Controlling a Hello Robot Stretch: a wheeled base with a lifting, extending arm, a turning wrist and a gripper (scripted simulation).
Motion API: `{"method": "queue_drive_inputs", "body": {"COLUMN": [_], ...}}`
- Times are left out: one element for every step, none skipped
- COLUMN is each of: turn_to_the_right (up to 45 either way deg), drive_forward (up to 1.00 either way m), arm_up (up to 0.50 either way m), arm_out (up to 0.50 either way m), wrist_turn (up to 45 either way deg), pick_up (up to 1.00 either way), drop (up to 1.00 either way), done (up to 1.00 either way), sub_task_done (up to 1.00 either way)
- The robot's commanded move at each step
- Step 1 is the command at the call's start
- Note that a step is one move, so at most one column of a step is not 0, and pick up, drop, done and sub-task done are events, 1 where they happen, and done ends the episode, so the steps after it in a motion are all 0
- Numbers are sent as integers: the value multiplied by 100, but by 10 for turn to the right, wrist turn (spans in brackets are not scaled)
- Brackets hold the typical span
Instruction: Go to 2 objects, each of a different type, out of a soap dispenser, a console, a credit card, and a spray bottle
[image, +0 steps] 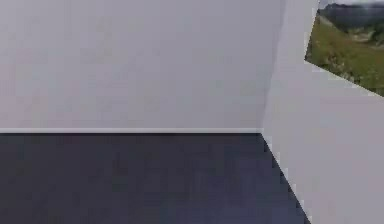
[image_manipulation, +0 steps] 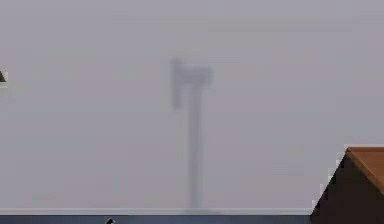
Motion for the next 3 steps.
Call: {"method": "queue_drive_inputs", "body": {"turn_to_the_right": [-450, -450, -60], "drive_forward": [0, 0, 0], "arm_up": [0, 0, 0], "arm_out": [0, 0, 0], "wrist_turn": [0, 0, 0], "pick_up": [0, 0, 0], "drop": [0, 0, 0], "done": [0, 0, 0], "sub_task_done": [0, 0, 0]}}
